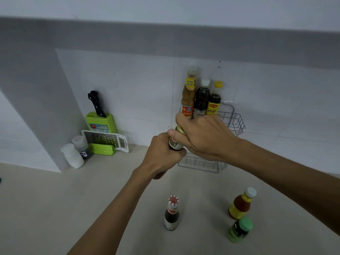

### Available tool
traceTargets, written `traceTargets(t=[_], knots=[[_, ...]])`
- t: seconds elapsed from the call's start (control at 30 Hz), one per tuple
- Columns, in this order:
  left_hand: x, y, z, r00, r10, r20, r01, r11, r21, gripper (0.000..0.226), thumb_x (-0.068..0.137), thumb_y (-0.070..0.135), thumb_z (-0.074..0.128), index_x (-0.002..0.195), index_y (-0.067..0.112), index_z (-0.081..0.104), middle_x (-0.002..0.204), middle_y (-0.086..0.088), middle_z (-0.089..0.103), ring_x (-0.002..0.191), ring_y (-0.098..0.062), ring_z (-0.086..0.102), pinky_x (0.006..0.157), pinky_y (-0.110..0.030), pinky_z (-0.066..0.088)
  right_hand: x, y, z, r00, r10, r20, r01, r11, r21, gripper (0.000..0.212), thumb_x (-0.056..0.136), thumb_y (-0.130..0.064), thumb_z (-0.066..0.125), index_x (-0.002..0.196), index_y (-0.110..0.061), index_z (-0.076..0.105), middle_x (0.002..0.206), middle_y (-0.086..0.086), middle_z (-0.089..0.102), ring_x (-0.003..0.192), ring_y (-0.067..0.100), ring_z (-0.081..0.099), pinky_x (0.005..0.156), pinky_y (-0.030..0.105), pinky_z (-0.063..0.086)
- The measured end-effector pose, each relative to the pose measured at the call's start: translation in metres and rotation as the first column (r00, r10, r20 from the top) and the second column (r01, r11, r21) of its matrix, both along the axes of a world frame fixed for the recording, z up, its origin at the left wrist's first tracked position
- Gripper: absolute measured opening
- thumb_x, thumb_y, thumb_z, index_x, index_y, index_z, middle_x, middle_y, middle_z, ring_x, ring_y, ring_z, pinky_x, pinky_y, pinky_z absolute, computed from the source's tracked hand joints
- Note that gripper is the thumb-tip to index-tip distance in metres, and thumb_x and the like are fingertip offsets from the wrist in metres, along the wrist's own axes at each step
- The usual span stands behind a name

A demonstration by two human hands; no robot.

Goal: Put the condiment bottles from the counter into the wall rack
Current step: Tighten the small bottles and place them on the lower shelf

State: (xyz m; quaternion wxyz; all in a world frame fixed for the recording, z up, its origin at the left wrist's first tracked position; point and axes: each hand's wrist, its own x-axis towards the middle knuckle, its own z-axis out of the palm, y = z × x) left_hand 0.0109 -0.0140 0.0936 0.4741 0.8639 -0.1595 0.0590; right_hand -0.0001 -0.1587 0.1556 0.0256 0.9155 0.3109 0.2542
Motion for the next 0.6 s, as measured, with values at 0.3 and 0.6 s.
traceTargets(t=[0.3,0.6], knots=[[0.008,0.005,0.009,0.936,-0.297,-0.190,0.304,0.953,0.007,0.014,0.070,0.006,0.071,0.070,0.013,0.058,0.062,-0.004,0.063,0.059,-0.016,0.062,0.056,-0.032,0.052,0.000,-0.002,0.007,0.997,-0.009,-0.076,0.011,0.999,0.032,0.062,0.093,-0.067,0.012,0.100,-0.017,0.049,0.068,0.002,0.060,0.055,0.024,0.055,0.052,0.033,0.042],[0.006,-0.026,-0.007,0.996,-0.014,-0.087,0.004,0.993,-0.118,0.021,0.073,0.015,0.072,0.062,0.023,0.056,0.052,0.009,0.061,0.046,-0.006,0.055,0.044,-0.015,0.042,0.010,0.005,-0.013,0.938,-0.285,0.196,0.263,0.956,0.132,0.041,0.097,-0.039,0.032,0.076,-0.016,0.059,0.053,0.007,0.055,0.044,0.027,0.045,0.047,0.029,0.029]])
